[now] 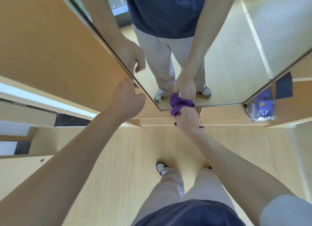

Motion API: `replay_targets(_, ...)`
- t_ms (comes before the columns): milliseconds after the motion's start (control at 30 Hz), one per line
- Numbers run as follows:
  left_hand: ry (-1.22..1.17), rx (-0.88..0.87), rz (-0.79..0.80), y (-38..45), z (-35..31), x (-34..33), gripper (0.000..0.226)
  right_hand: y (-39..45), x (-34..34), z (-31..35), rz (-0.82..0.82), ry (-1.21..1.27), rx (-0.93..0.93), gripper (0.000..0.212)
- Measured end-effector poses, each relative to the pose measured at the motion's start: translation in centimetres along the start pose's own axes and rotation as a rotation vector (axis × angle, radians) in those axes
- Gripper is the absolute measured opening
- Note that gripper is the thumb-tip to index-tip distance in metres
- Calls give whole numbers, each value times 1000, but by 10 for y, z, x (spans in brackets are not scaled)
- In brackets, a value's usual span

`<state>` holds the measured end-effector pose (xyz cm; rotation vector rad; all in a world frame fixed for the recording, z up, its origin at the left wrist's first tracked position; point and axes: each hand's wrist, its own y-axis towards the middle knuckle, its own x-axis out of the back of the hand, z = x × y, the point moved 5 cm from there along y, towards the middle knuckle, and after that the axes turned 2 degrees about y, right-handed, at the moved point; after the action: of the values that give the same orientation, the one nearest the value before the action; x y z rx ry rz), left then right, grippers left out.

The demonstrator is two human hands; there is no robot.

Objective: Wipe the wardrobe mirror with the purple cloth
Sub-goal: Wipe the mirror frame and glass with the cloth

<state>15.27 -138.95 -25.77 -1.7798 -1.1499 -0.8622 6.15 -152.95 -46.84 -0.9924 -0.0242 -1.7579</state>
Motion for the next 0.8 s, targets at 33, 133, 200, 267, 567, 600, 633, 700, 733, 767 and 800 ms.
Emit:
replay_targets(33,17,-9,2,0,0,1,36,-1,-8,9,7,26,-3,28)
replay_targets(133,17,-22,21,1,1,2,30,-5,-26,32,0,80,5,27)
replay_targets(200,-3,-38,33,2,1,2,32,-6,-37,43,12,103,-10,30)
replay_targets(267,-11,-52,52,2,2,3,28,-7,-43,48,14,147,-41,39)
replay_targets(567,-41,-153,69,7,1,5,42,-25,-9,85,-55,267,-26,31)
replay_targets(600,-47,-152,97,8,1,5,42,-30,1,94,-76,253,9,31)
replay_targets(633,-63,-156,125,9,1,5,41,-35,12,104,-106,235,52,33)
replay_targets(700,-94,-168,183,11,2,7,44,-47,39,126,-184,207,161,33)
replay_targets(733,-104,-181,213,11,1,9,48,-52,51,138,-221,193,223,29)
replay_targets(767,-118,-197,238,11,1,11,50,-59,64,150,-254,185,293,28)
replay_targets(800,-120,-211,265,10,-1,14,48,-65,77,161,-283,188,363,28)
